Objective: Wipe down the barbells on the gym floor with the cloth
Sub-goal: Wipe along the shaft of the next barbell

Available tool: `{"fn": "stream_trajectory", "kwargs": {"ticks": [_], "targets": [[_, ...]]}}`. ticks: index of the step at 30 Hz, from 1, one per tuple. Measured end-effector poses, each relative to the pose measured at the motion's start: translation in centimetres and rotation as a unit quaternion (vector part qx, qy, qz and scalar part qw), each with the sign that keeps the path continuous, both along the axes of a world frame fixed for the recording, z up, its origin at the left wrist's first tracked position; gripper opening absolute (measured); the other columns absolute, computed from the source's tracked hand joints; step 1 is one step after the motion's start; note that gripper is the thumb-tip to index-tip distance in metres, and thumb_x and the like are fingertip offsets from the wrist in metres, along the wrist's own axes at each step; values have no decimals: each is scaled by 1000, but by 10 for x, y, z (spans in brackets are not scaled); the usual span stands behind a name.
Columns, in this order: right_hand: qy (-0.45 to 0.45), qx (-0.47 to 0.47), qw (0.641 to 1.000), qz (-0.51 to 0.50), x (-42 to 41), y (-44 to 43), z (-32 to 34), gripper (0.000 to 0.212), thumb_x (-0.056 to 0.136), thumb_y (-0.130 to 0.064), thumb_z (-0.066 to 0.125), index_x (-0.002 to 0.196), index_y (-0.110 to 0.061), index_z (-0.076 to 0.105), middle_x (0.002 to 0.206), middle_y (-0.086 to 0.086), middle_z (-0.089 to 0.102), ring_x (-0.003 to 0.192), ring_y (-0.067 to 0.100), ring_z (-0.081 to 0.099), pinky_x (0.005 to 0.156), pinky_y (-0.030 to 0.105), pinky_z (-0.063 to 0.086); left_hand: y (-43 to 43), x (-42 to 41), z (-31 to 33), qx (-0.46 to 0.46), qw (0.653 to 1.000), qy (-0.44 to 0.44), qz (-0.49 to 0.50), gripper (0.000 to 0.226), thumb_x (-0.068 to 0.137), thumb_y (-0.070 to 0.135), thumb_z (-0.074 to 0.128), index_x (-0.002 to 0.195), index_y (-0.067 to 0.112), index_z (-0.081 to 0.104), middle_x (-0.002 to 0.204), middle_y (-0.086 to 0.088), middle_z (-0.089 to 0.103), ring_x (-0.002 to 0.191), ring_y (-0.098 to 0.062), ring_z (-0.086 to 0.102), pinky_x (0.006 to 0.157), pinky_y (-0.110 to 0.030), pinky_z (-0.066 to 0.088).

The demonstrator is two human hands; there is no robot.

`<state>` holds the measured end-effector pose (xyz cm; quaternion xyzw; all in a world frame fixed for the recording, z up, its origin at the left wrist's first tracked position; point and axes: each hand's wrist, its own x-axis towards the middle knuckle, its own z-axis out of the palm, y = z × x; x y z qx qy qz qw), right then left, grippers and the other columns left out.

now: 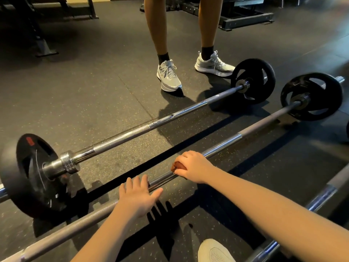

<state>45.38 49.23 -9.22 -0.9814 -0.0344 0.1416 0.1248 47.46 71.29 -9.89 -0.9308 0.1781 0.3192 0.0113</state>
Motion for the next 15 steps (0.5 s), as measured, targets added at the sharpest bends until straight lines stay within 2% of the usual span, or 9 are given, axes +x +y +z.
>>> {"fn": "stream_trajectory", "kwargs": {"ticks": [3,6,9,12,15], "targets": [[30,1,999,-36,15,-7,3,48,97,-50,45,132,-18,52,126,8,56,117,27,50,99,41,42,-3,-3,-1,-2,1000,-14,8,79,94,67,13,154,19,-6,162,-7,-4,148,-29,-8,119,-45,-3],[-74,30,992,-96,7,-3,-13,39,96,-46,48,120,-17,59,115,5,60,110,24,53,97,39,41,-6,2,-1,-15,1000,-23,16,79,94,66,11,154,17,-6,162,-6,-4,148,-28,-10,119,-44,-4],[-137,48,988,-60,-19,3,-27,35,94,-44,51,119,-21,59,120,-2,58,121,18,44,108,38,34,-17,11,-7,-70,994,-81,-24,72,98,60,14,155,19,-3,162,-1,-1,148,-22,-11,119,-42,-5],[-118,22,992,-49,-13,-20,-18,34,95,-45,50,117,-21,59,116,-4,58,114,15,48,103,35,38,-33,15,-17,-128,987,-94,-27,67,99,57,18,153,18,17,159,-1,21,148,-20,6,119,-41,6],[-137,13,980,-147,-6,-26,-20,31,96,-41,47,114,-19,59,115,-3,57,113,17,49,102,35,38,-35,13,-24,-141,983,-113,-23,64,98,58,19,150,21,28,153,2,34,147,-19,16,118,-40,13]]}}
